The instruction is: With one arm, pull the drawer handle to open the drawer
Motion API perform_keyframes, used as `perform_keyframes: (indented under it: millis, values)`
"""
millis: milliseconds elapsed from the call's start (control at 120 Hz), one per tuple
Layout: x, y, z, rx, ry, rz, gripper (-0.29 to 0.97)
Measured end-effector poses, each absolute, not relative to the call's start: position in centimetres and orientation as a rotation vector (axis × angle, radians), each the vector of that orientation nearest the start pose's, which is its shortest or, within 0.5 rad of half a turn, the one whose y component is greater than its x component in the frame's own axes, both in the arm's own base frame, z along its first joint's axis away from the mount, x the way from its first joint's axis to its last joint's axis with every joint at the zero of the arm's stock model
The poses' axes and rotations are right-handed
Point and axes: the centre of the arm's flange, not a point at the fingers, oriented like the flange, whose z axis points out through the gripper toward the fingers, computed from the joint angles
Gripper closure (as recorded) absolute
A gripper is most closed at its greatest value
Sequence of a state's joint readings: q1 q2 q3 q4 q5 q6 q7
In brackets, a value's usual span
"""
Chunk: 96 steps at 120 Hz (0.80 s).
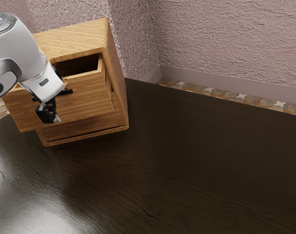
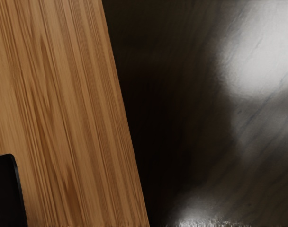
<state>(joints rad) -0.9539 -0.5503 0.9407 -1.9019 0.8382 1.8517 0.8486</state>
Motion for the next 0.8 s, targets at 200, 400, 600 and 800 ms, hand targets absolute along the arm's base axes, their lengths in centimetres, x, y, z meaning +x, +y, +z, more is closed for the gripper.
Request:
perform_keyframes:
  millis: [200,400,600,800]
  values:
    - [47.1,15.8,63.9,-2.348,1.242,-0.163,0.02]
    - [46.1,15.4,63.4,-2.365,1.236,-0.163,0.00]
    - [45.4,14.4,63.8,-2.360,1.232,-0.174,0.01]
    - [44.4,13.1,64.2,-2.354,1.227,-0.181,0.02]
